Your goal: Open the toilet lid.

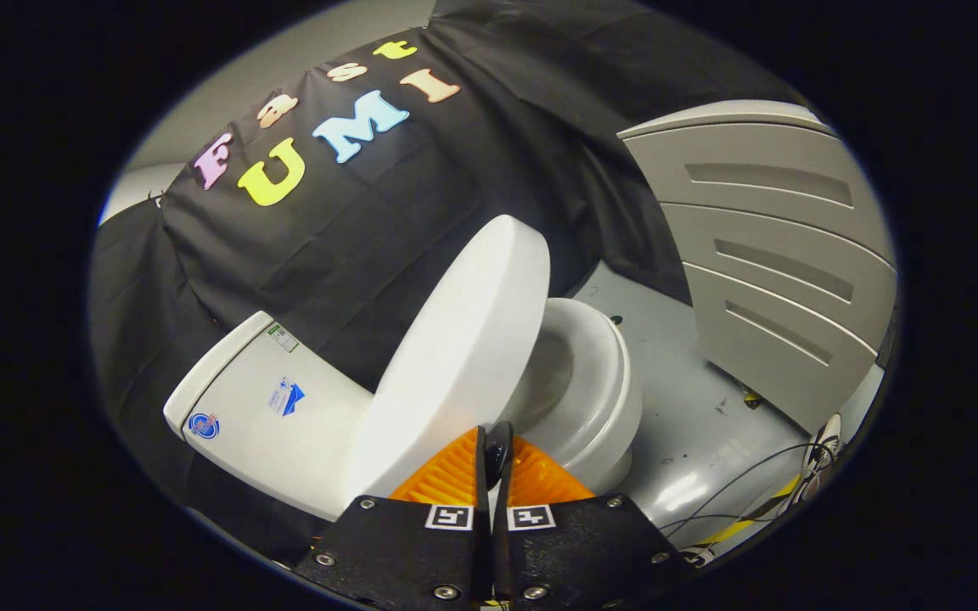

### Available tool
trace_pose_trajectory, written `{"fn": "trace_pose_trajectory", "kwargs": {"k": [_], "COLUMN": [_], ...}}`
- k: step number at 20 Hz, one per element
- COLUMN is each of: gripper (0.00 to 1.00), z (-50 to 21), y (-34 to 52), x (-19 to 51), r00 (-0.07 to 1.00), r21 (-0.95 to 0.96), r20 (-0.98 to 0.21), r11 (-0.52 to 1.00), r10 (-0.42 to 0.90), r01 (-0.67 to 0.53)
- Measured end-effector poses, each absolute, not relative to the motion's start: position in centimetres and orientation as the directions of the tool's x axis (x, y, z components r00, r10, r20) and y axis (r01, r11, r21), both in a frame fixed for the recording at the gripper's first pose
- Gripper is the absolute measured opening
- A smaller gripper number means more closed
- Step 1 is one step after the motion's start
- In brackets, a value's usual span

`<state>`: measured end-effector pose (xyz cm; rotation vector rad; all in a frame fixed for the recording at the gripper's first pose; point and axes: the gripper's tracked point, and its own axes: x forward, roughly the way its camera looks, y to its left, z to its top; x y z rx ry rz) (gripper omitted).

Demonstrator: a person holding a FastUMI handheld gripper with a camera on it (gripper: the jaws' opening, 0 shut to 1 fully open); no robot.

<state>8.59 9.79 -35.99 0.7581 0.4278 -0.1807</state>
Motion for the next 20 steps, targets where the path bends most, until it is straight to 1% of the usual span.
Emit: {"fn": "trace_pose_trajectory", "kwargs": {"k": [4, 7, 12, 14, 17, 20], "gripper": [0.0, 0.01, 0.0, 0.0, 0.01, 0.0], "z": [-35.4, -33.8, -31.6, -30.6, -29.1, -28.3], "y": [10.3, 10.5, 11.6, 11.9, 12.8, 13.4], "x": [8.9, 9.1, 9.7, 9.7, 9.8, 10.0], "r00": [0.89, 0.894, 0.886, 0.887, 0.902, 0.909], "r21": [0.563, 0.535, 0.409, 0.388, 0.382, 0.317], "r20": [-0.457, -0.447, -0.459, -0.458, -0.429, -0.414], "r11": [0.768, 0.79, 0.871, 0.883, 0.894, 0.93], "r10": [-0.019, -0.036, -0.063, -0.064, -0.052, -0.042], "r01": [0.305, 0.299, 0.274, 0.264, 0.233, 0.187]}}
